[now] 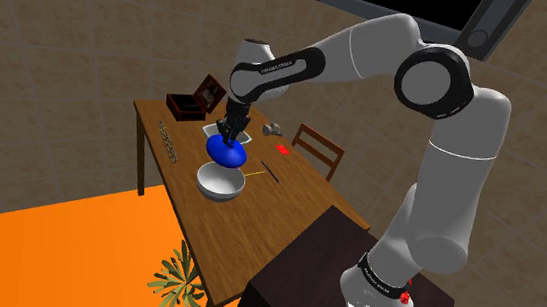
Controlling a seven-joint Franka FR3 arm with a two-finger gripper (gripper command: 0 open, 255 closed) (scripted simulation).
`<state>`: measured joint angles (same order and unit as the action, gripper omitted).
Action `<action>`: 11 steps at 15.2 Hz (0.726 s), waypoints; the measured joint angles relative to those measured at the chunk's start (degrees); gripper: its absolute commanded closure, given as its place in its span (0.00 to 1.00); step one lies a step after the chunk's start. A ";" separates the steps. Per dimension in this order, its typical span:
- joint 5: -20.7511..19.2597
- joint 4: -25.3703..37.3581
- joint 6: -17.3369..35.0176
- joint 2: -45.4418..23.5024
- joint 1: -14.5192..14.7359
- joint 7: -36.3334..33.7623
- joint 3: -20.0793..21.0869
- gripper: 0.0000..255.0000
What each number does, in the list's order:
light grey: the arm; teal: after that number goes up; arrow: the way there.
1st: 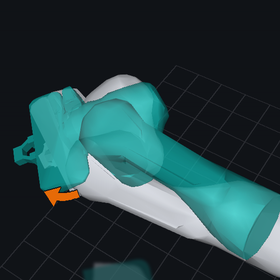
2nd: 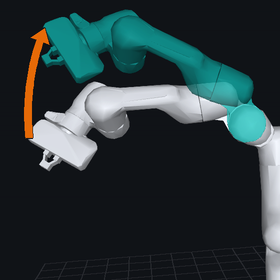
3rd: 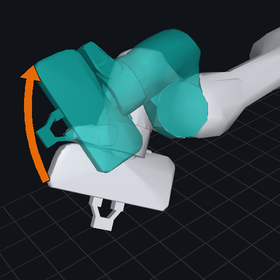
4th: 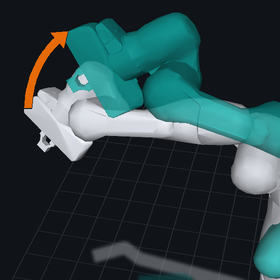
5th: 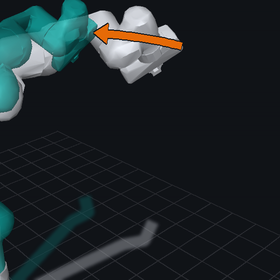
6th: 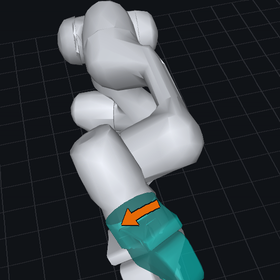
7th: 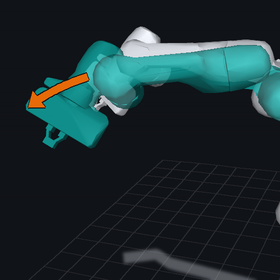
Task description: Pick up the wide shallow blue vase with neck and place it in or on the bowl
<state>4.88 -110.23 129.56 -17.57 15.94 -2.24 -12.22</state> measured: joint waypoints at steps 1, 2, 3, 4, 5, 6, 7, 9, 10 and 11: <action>0.10 -0.29 0.65 -0.37 0.06 -0.08 0.08 1.00; 0.24 -0.50 1.28 -0.81 0.06 -0.04 0.16 1.00; 0.41 -0.80 2.07 -1.31 -0.03 0.13 0.21 1.00; 0.54 -0.74 2.49 -1.80 -0.06 0.16 0.27 1.00; 0.67 -0.87 3.01 -2.20 -0.11 0.27 0.32 1.00; 0.86 -0.93 3.66 -2.80 -0.21 0.42 0.39 1.00; 1.00 -1.19 4.34 -3.23 -0.25 0.53 0.46 1.00; 1.28 -1.61 5.67 -4.16 -0.26 0.58 0.64 1.00; 1.46 -1.55 6.18 -4.74 -0.36 0.74 0.71 1.00; 1.60 -1.92 6.90 -5.10 -0.43 0.88 0.77 1.00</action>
<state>6.48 -112.15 136.46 -22.68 15.52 -1.37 -11.45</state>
